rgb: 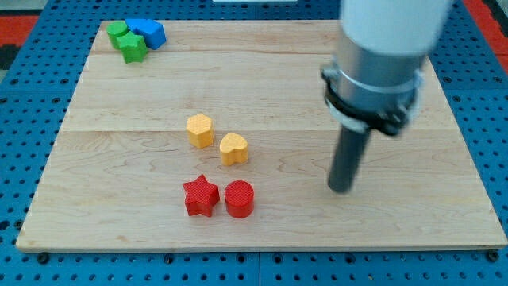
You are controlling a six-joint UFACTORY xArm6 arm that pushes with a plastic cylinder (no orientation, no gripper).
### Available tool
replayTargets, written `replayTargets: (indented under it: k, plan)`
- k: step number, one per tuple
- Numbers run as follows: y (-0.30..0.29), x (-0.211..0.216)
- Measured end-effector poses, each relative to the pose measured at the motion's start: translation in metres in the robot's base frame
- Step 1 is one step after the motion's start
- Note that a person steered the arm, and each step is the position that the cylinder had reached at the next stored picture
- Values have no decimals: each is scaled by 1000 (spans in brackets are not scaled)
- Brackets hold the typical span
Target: Move the red star in between the heart and red circle
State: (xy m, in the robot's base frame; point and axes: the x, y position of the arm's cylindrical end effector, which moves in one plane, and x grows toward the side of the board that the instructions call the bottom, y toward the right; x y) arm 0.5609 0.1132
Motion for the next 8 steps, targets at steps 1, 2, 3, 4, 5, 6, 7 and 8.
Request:
replayTargets:
  k: [1, 2, 3, 4, 5, 6, 7, 8]
  plan:
    - [-43, 57]
    - [-122, 57]
    - [-200, 40]
    - [-200, -20]
    - [-217, -42]
    - [-216, -48]
    - [-205, -49]
    - [-214, -78]
